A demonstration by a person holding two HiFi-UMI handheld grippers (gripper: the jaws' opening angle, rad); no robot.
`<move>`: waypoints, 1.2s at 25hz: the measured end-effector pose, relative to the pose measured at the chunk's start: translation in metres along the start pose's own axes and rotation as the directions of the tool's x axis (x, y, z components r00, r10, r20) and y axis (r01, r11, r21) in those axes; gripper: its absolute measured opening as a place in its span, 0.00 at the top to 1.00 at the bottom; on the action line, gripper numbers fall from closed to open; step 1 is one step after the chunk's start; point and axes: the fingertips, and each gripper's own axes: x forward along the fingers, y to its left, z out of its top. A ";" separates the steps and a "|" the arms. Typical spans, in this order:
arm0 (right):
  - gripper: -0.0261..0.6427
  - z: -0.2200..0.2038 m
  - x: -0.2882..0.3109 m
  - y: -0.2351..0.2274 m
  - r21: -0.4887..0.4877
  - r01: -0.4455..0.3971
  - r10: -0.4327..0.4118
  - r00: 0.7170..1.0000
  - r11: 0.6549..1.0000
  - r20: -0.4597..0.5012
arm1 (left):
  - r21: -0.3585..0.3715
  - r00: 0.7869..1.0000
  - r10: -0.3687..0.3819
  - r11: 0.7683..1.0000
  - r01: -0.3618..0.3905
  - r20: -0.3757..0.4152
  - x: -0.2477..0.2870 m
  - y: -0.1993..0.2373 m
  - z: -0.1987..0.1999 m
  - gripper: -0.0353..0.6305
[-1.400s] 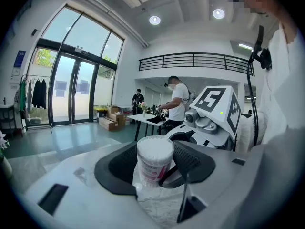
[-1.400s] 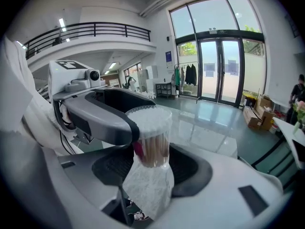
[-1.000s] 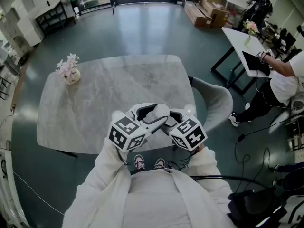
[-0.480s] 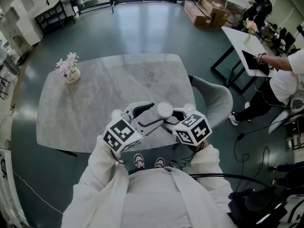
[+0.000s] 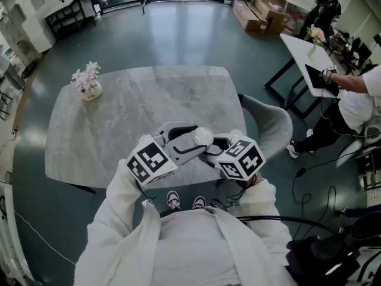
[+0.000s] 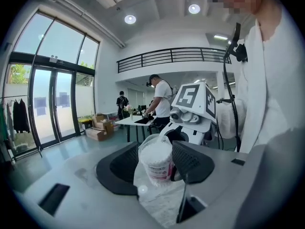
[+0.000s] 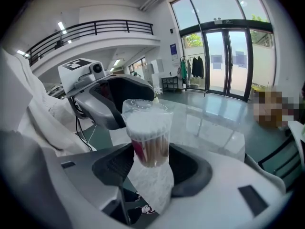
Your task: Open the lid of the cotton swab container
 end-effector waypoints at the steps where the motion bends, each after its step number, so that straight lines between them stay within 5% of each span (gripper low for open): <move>1: 0.54 0.000 0.000 0.000 -0.001 -0.002 0.002 1.000 1.000 -0.002 | -0.011 1.000 0.001 1.000 -0.001 0.010 -0.001 0.002 0.001 0.61; 19: 0.54 0.009 -0.001 0.011 -0.096 -0.022 0.026 0.999 0.995 0.037 | -0.118 0.986 0.041 0.993 -0.022 0.159 -0.016 0.030 0.039 0.75; 30: 0.54 0.016 0.003 0.022 -0.168 -0.051 0.064 0.995 0.984 0.074 | -0.188 0.987 0.100 0.979 -0.075 0.128 -0.013 0.063 0.028 0.84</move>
